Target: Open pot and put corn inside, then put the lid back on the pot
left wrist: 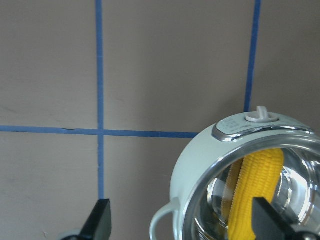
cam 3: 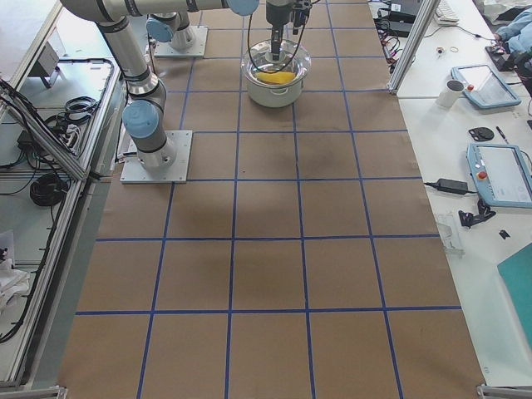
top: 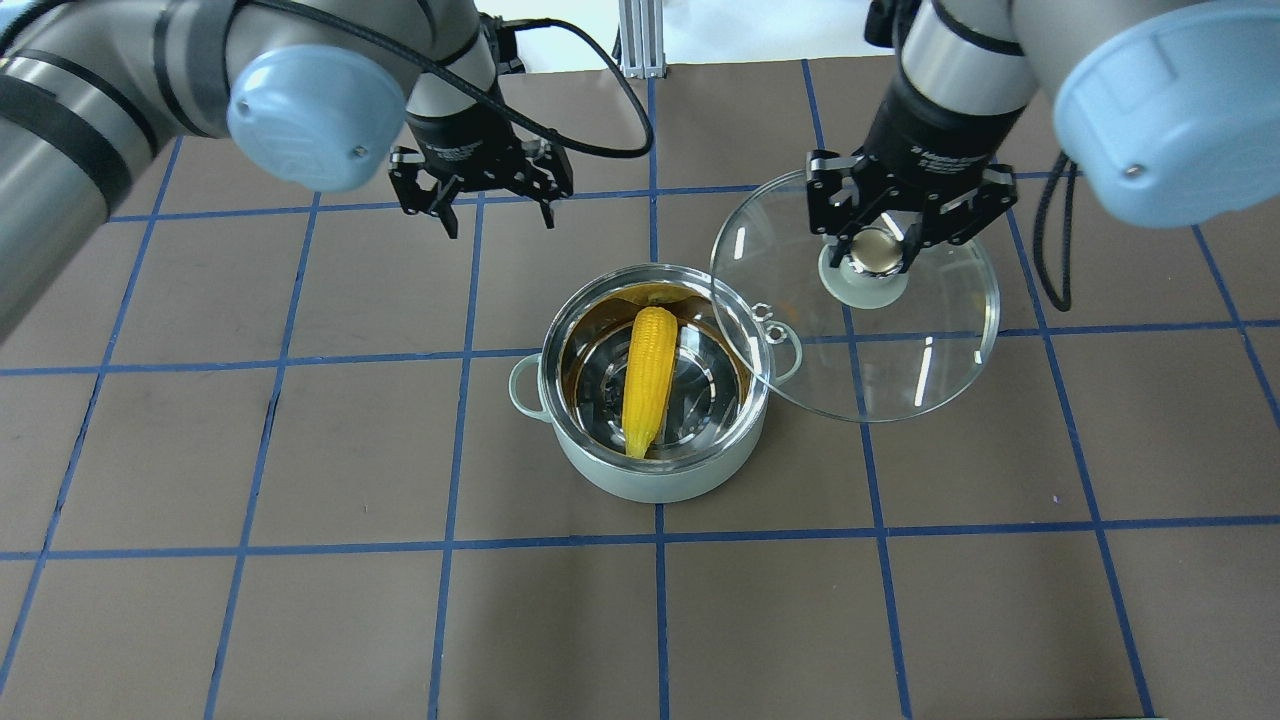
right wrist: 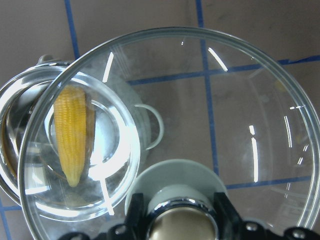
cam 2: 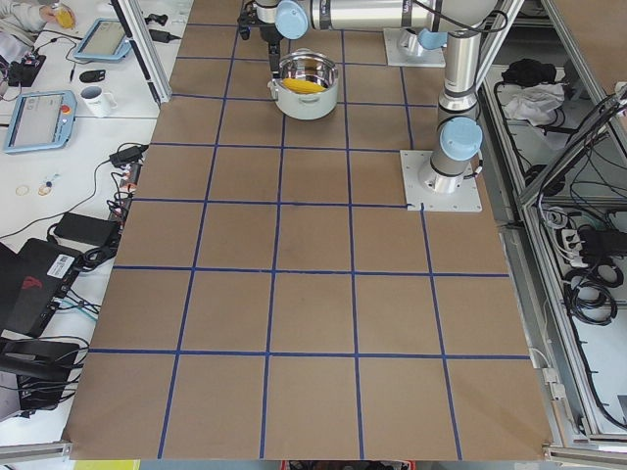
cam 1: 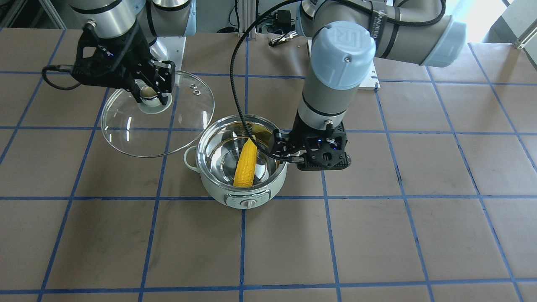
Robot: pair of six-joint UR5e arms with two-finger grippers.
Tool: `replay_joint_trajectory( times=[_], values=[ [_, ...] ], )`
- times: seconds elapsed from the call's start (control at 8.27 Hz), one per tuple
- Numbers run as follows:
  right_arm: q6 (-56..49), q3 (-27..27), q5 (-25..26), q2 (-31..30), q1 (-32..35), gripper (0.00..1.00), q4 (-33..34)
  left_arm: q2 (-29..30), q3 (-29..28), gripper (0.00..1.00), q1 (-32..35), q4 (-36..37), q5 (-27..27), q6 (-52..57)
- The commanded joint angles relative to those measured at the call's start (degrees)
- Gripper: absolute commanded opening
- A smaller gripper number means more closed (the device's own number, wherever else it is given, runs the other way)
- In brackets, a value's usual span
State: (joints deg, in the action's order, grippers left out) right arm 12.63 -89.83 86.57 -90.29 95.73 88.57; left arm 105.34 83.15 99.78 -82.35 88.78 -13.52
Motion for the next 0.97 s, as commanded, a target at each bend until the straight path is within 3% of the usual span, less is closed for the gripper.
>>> replay_joint_trajectory(
  times=[0.0, 0.48, 0.85],
  values=[
    [11.6, 0.1, 0.5, 6.9, 11.5, 0.26, 7.5, -3.5, -3.3, 1.00, -7.1, -5.2, 1.6, 6.1],
    [17.3, 0.0, 0.8, 13.6, 16.7, 0.26, 15.7, -7.0, -2.7, 1.00, -9.2, -5.5, 1.4, 6.1],
    [18.2, -0.3, 1.3, 14.8, 16.9, 0.26, 15.8, -7.5, -1.9, 1.00, -9.1, -5.1, 1.5, 6.1]
  ],
)
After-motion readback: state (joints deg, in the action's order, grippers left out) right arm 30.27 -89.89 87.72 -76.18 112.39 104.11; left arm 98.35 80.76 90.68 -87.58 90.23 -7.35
